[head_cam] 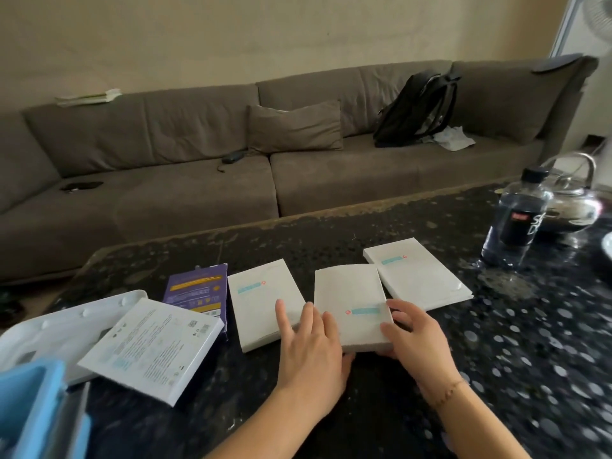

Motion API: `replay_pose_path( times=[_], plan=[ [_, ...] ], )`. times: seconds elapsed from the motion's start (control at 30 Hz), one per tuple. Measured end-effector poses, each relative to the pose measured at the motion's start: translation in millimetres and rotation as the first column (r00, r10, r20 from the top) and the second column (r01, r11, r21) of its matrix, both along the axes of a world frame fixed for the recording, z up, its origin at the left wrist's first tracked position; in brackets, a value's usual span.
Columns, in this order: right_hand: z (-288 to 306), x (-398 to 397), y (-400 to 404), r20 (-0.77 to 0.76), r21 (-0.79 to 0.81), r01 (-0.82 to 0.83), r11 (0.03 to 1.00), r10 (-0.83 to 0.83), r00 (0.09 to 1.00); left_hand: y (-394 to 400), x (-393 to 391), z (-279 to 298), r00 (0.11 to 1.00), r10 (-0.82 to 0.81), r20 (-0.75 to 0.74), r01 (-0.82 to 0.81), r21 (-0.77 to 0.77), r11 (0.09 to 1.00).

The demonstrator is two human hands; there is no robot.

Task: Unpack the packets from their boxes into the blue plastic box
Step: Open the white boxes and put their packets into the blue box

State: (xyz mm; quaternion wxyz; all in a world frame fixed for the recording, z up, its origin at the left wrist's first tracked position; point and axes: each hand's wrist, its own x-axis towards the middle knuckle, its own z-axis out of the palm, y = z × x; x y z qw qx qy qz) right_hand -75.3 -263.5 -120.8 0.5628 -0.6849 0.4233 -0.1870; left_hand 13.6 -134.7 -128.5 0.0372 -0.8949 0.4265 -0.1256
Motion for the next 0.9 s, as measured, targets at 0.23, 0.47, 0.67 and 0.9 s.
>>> replay_pose_path(
  times=[0.23,0.47,0.67,0.9],
  plan=[
    [15,-49,17,0.098,0.102,-0.056,0.993,0.046,0.994,54,-4,-6,0.931,-0.361,0.061,0.361,-0.324,0.875],
    [61,-89,65,0.295,0.419,-0.265,0.869,0.145,0.944,99,-15,13,0.735,-0.673,-0.083,0.401,-0.747,0.530],
    [90,-94,116,0.053,-0.052,-0.400,0.915,0.402,0.914,145,-39,35,0.595,-0.694,-0.405,-0.080,-0.889,0.451],
    [67,-64,164,0.088,-0.678,-0.107,0.727,0.224,0.971,185,-42,59,0.440,-0.655,-0.614,-0.372,-0.789,0.490]
  ],
)
